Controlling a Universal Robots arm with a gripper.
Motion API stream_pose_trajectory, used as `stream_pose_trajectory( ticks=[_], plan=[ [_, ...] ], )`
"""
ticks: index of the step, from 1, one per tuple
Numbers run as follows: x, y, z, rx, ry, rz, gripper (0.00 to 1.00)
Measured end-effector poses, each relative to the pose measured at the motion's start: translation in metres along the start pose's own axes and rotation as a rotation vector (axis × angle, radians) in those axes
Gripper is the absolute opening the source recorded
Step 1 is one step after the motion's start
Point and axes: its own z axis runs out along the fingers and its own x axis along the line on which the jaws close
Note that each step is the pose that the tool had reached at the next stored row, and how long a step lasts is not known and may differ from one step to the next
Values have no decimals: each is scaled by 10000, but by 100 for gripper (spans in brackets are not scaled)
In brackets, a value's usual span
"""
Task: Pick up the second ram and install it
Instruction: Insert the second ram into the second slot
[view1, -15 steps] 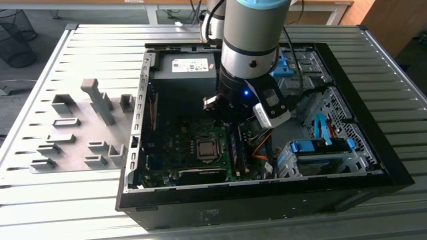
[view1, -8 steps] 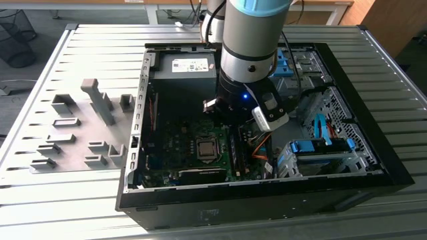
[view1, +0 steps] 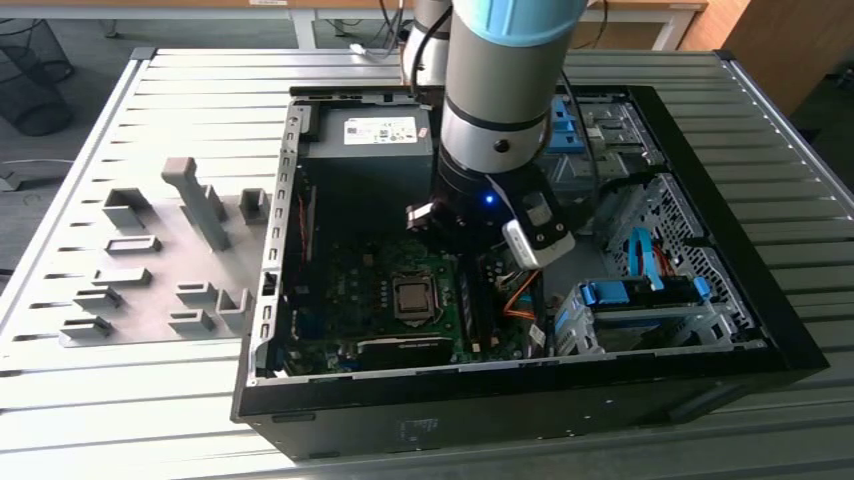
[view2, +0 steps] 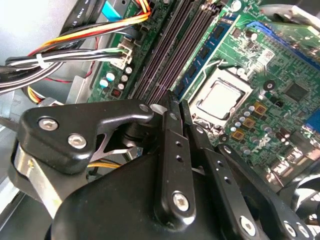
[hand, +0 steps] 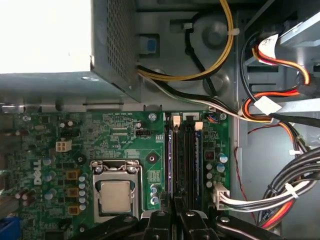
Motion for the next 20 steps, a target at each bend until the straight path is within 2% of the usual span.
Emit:
stream_pose_trajectory(
  ticks=[2,6,15,20],
  plan=[
    [-3,-7,22,-12,2,-2,14],
    [-17,-24,60,-116,3,-1,14],
    [-19,-27,67,-114,5,-4,14],
    [-51,-25,77,-117,4,-33,14]
  ],
)
